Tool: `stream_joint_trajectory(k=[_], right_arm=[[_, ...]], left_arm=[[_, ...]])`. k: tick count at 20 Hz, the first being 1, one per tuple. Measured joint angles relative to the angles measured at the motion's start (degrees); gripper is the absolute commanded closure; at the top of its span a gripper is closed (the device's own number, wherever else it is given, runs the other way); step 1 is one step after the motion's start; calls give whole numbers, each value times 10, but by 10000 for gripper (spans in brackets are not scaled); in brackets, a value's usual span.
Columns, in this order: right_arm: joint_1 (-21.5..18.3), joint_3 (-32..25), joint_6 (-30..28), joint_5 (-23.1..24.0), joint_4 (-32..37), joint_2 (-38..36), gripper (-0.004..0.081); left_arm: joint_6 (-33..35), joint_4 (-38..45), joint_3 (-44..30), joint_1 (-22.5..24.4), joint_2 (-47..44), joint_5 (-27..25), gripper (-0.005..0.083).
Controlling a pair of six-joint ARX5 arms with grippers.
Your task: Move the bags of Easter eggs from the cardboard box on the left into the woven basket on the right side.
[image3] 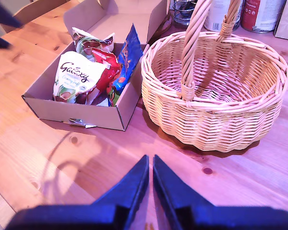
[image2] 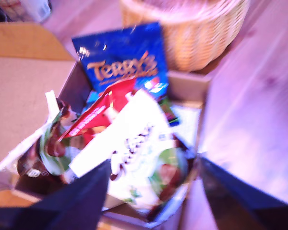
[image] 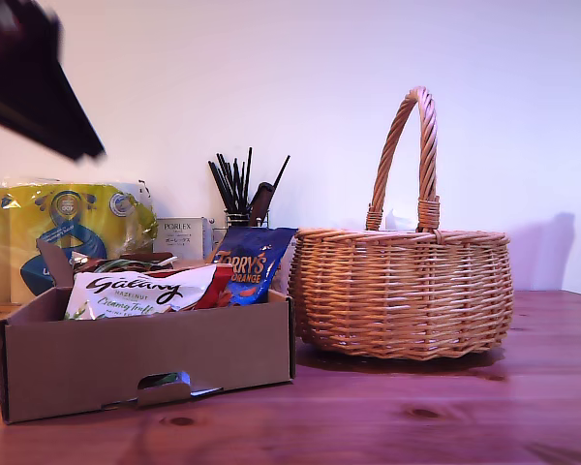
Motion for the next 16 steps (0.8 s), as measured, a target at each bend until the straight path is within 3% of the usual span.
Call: stream_joint_trajectory(k=[4,9,16], right_arm=[[0,0,0,0,0,0,782],[3,0,0,0,0,0,782],[3,0,0,0,0,0,782]], left_arm=[[132,67,0,4,61,-30,132],[135,83,8,39,131,-35,132],[94,76,38,72,197,28,132]])
